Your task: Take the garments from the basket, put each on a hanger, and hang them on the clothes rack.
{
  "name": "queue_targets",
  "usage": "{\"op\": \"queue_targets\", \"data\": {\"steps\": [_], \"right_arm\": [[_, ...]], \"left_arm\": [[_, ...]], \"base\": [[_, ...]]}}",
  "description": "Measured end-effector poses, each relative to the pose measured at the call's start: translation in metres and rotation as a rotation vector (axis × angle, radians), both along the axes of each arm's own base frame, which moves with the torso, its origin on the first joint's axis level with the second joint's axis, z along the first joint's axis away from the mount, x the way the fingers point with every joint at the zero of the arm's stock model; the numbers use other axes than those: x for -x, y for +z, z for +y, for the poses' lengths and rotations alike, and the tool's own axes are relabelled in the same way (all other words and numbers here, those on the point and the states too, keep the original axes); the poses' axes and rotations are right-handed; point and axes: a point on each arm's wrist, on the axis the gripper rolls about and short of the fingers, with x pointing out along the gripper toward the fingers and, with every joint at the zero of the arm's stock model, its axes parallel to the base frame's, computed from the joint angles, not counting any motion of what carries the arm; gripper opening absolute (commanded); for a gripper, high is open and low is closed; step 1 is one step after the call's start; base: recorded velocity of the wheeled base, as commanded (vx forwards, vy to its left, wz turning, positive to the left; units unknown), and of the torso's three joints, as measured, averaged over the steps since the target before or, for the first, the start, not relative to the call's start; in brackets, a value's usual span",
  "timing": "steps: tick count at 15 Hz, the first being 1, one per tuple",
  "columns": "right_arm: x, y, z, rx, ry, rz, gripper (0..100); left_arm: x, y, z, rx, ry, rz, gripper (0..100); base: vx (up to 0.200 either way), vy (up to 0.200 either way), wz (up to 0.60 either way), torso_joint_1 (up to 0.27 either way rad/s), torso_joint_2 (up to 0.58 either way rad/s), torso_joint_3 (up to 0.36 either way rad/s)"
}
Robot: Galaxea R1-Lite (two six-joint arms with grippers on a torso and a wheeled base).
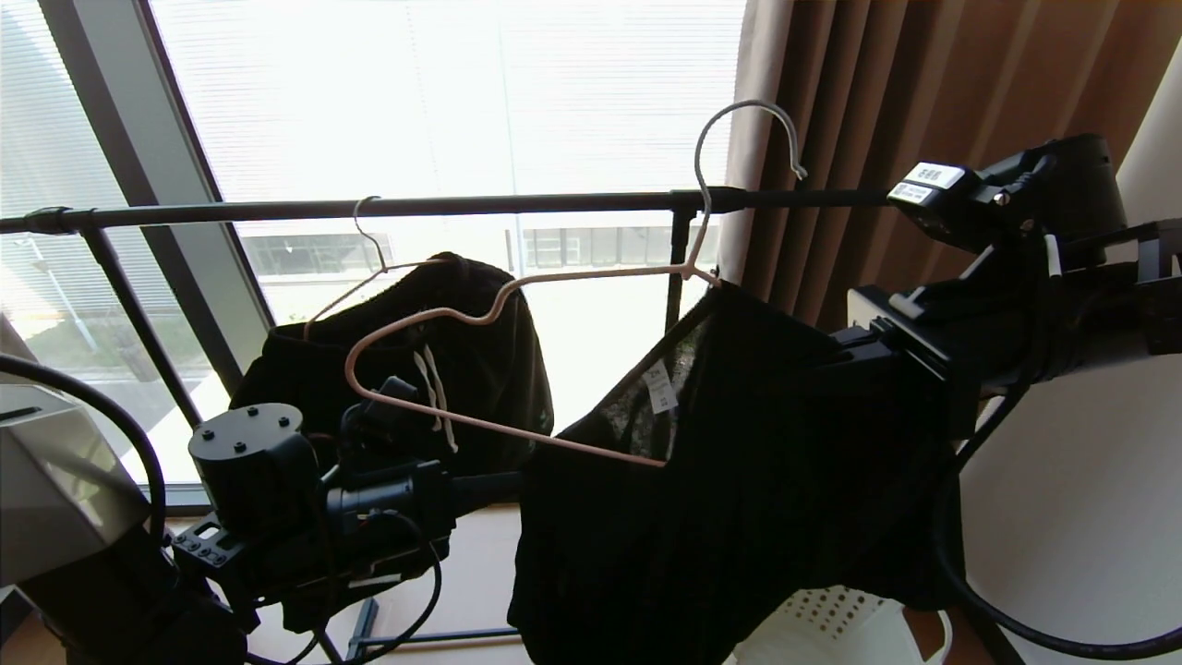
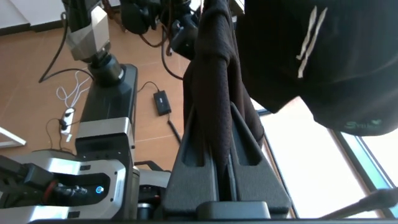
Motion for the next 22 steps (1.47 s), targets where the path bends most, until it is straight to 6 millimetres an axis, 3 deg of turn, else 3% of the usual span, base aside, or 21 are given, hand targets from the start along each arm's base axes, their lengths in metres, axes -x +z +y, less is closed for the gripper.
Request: {"op": "queue_targets", "data": {"steps": [6, 14, 22], "right_arm": [[0.000, -0.014, -0.014, 0.019, -0.033, 0.006, 0], [-0.005, -0.036, -0.036, 0.042, -0.117, -0.032, 0], [0.000, -0.075, -0.056, 0.042, -0.199, -0.072, 0]], "left_arm": [[-0.009, 0.011, 0.023, 0.013, 0.087, -0.043, 0], [-0.010, 0.017, 0.030, 0.019, 0.111, -0.067, 0], [-0.013, 0.018, 0.038, 0.019, 0.143, -0.070, 0]], "base": [[0.000, 0.000, 0.00, 0.000, 0.00, 0.000], [0.000, 0.000, 0.00, 0.000, 0.00, 0.000], [0.000, 0.000, 0.00, 0.000, 0.00, 0.000]]}}
